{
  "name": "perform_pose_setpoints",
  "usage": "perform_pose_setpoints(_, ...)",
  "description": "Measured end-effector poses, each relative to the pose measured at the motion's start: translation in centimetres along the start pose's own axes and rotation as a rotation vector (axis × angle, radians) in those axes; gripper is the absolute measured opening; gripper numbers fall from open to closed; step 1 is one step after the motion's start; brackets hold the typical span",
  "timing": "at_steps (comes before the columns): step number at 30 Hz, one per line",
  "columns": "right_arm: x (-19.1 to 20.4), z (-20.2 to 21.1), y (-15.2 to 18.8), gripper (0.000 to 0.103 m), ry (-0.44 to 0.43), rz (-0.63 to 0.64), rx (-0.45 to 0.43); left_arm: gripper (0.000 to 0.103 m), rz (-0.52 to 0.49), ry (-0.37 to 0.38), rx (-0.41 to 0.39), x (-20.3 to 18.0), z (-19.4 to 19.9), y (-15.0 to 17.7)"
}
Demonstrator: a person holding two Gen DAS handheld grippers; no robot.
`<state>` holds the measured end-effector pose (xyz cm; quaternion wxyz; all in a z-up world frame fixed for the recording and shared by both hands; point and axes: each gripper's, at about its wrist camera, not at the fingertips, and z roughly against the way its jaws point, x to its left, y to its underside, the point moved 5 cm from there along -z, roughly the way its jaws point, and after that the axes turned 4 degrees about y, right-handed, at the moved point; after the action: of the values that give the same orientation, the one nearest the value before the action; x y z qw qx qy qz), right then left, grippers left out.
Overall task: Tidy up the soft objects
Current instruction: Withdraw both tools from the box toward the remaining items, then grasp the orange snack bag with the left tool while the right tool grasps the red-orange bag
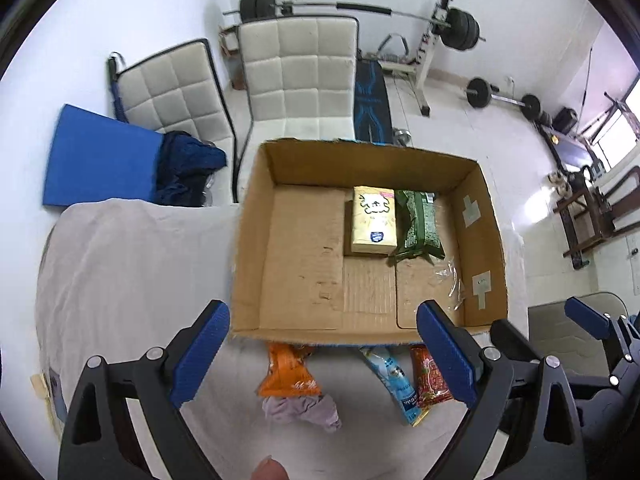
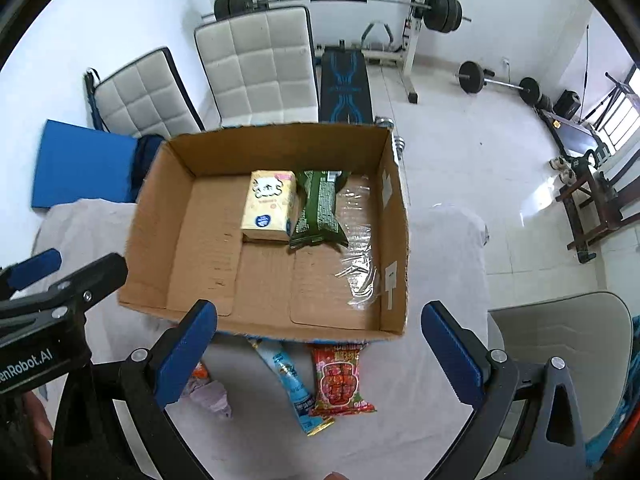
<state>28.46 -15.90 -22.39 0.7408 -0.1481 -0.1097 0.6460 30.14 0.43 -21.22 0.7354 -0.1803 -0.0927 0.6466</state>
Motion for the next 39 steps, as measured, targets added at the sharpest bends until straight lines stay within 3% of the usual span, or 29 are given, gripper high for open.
perform_pose_setpoints(6, -0.4, 2.9, 1.7, 0.103, -0.037, 0.0, -0.023, 0.096, 0.024, -0.022, -0.051, 0.9, 2.4, 2.3)
perform_pose_setpoints(12, -1.3, 1.1, 4.9, 0.103, -0.039, 0.004, 0.047, 0.096, 0.063, -0.062, 0.006, 3.6, 1.0, 6.2)
perform_pose_setpoints(16, -2.3, -3.3, 7.9, 0.103, -0.03, -0.016, 0.152, 0.096, 0.124, -0.092, 0.116, 6.4, -2.7, 9.6)
perform_pose_setpoints(22, -3.4, -11.3, 11.3, 0.103, -0.03, -0.075, 0.308, 0.096, 0.216, -0.072, 0.264, 9.3, -8.8, 13.0)
perform_pose_setpoints(28, -3.4, -16.7, 13.2, 0.095, -0.027, -0.116, 0.407, 0.096, 0.236, 0.003, 0.355, 8.7, -14.3, 13.0)
perform_pose_setpoints(31, -3.4, -18.0, 13.7, 0.086, -0.018, -0.124, 0.431, 0.096, 0.228, 0.03, 0.372, 7.7, -16.4, 12.3)
perform_pose_setpoints(34, -3.3, -18.9, 13.9, 0.085, -0.022, -0.142, 0.444, 0.096, 0.197, 0.036, 0.392, 6.6, -18.6, 11.6)
perform_pose_setpoints(35, -3.2, -19.1, 13.9, 0.082, -0.02, -0.141, 0.444, 0.094, 0.186, 0.036, 0.402, 6.3, -19.1, 11.5)
perform_pose_setpoints(36, -3.2, -19.3, 13.9, 0.077, -0.016, -0.136, 0.451, 0.083, 0.174, 0.032, 0.41, 6.1, -19.7, 11.4)
perform_pose_setpoints(37, -3.1, -19.5, 14.0, 0.066, -0.012, -0.136, 0.459, 0.076, 0.156, 0.028, 0.424, 5.7, -20.2, 11.5)
perform_pose_setpoints(38, -3.1, -19.7, 14.2, 0.063, -0.005, -0.133, 0.466, 0.061, 0.145, 0.026, 0.436, 5.5, -20.5, 11.7)
perform_pose_setpoints(39, -3.1, -19.7, 14.3, 0.062, -0.005, -0.133, 0.469, 0.057, 0.138, 0.019, 0.442, 5.4, -20.7, 11.9)
